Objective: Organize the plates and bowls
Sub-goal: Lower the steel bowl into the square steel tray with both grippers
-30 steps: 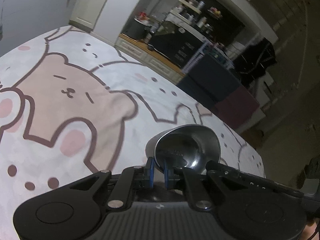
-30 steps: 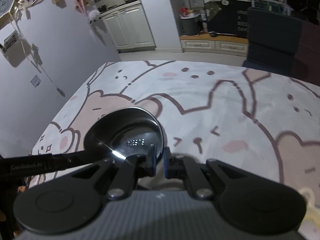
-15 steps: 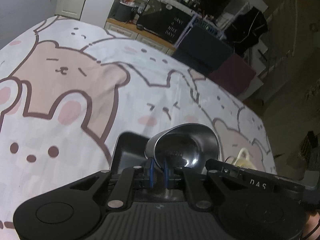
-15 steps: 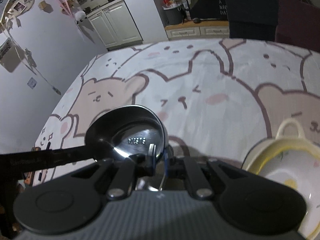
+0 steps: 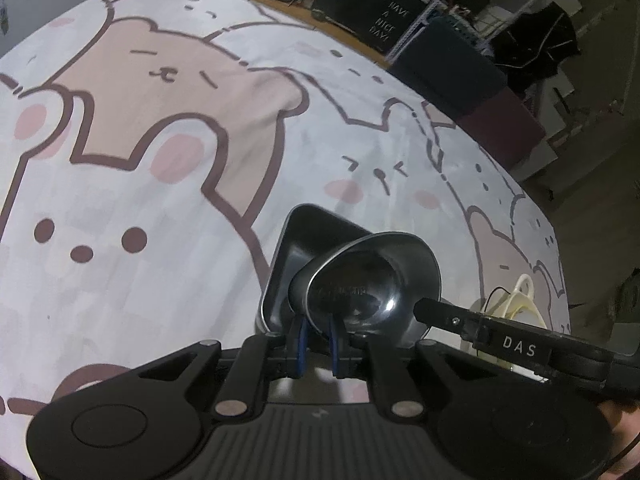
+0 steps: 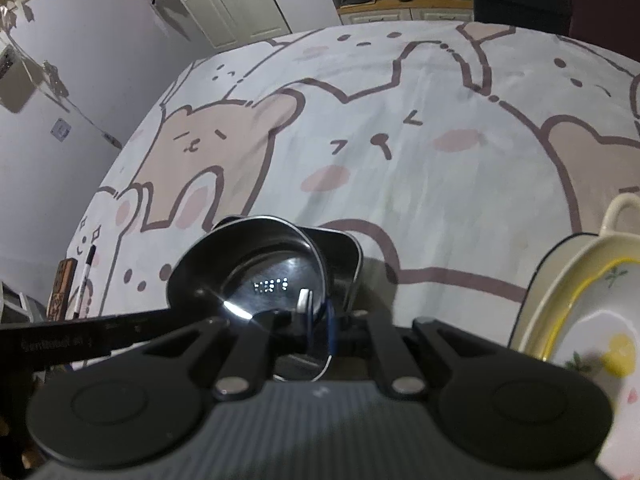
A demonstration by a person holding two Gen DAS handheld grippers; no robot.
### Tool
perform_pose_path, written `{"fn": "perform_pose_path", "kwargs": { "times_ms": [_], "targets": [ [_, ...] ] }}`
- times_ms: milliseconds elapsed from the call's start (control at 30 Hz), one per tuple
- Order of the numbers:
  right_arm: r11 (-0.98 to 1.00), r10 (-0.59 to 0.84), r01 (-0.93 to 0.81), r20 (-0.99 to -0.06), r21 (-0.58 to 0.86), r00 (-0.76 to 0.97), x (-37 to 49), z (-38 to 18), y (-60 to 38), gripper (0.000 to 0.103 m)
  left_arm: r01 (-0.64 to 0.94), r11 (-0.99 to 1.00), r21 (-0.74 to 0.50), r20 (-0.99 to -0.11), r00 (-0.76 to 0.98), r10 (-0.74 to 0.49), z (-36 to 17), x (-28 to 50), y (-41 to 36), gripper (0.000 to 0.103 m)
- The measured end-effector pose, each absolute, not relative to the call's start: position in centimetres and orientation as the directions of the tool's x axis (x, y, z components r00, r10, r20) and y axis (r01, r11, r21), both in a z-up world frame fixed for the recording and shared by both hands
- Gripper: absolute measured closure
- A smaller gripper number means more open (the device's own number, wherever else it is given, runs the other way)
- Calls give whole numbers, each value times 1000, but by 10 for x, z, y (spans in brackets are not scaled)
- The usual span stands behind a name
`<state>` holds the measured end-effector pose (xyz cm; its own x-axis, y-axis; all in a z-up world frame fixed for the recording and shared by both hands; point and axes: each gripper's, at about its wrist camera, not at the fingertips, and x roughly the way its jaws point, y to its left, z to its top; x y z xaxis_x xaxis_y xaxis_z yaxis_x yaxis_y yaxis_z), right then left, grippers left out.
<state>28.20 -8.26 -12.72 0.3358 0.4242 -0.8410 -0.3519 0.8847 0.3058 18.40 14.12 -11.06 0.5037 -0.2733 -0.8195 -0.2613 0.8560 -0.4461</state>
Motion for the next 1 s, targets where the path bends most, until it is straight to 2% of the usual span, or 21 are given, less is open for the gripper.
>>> {"fn": "perform_pose_path", "kwargs": {
  "times_ms": [1000],
  "targets": [
    [902,384,-339,-856,268,345,294,-132,-73,96,-269,851,-451,-829,479,-288,-117,184,147,88]
  ]
}}
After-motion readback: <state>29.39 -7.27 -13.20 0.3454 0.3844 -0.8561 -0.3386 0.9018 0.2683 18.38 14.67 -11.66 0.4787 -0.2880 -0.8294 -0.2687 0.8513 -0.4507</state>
